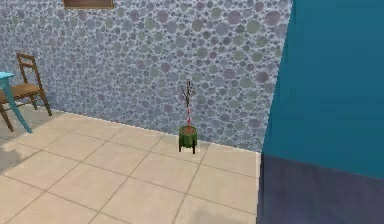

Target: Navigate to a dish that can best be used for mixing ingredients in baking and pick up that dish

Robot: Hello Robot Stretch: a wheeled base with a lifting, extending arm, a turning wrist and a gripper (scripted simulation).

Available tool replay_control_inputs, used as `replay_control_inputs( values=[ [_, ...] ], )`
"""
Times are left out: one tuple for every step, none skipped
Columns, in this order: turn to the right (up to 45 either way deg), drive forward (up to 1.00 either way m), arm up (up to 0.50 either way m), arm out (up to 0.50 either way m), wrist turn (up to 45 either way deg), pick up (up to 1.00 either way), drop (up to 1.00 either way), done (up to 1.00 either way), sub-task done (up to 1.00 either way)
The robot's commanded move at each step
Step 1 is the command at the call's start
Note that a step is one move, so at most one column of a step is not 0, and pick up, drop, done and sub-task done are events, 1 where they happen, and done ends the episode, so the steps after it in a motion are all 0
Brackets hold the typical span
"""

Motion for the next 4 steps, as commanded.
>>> replay_control_inputs(
  values=[
    [-12.0, 0.00, 0.00, 0.00, 0.0, 0.00, 0.00, 0.00, 0.00],
    [45.0, 0.00, 0.00, 0.00, 0.0, 0.00, 0.00, 0.00, 0.00],
    [3.0, 0.00, 0.00, 0.00, 0.0, 0.00, 0.00, 0.00, 0.00],
    [-12.0, 0.00, 0.00, 0.00, 0.0, 0.00, 0.00, 0.00, 0.00]
  ],
)
